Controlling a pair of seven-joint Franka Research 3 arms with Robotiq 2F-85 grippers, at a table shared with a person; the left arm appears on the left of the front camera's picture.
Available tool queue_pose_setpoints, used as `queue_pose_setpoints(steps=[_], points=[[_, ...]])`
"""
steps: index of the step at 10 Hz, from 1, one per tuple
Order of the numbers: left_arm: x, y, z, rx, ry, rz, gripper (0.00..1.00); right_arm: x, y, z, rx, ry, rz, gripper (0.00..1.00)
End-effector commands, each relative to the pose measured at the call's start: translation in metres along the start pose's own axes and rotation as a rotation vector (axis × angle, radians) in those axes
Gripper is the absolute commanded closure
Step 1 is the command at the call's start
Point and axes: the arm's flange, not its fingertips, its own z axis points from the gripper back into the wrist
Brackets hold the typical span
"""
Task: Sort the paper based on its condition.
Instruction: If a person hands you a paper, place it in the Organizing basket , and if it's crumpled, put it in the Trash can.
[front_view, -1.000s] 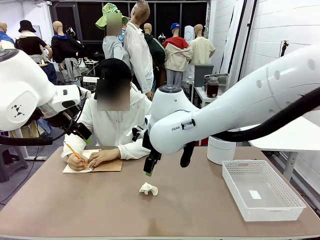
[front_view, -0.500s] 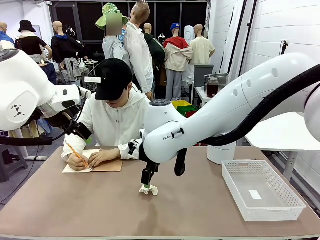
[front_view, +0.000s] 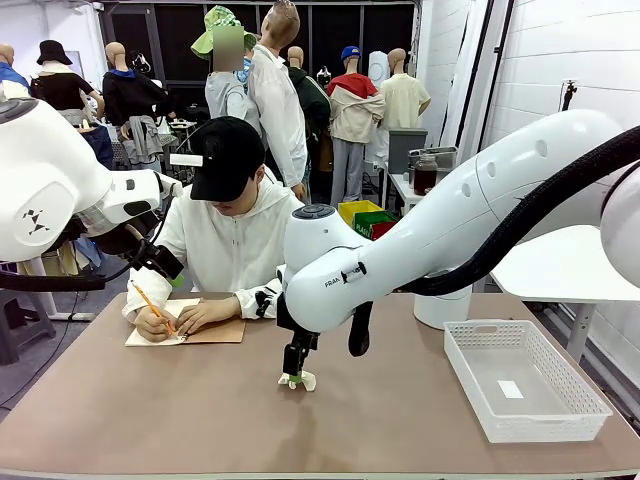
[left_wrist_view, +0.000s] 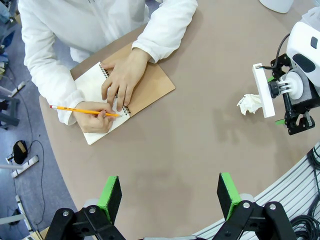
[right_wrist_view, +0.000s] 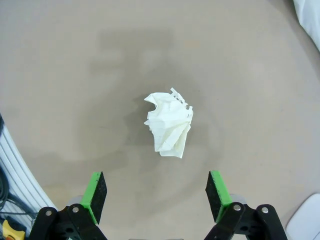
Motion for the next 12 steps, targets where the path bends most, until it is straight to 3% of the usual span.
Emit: queue_pose_setpoints(steps=[1, 4, 12], points=[[0.000, 0.001, 0.000, -0.004, -0.006, 0.005, 0.00, -0.001, -0.001, -0.002, 0.002, -0.006, -0.004, 0.00], [0.000, 0.001, 0.000, -0.004, -0.006, 0.005, 0.00, 0.009, -0.001, -0.009, 0.019, -0.019, 0.010, 0.00], [0.000, 0.001, 0.000, -0.004, -0.006, 0.005, 0.00, 0.026, -0.009, -0.044, 0.037, 0.063, 0.005, 0.00]])
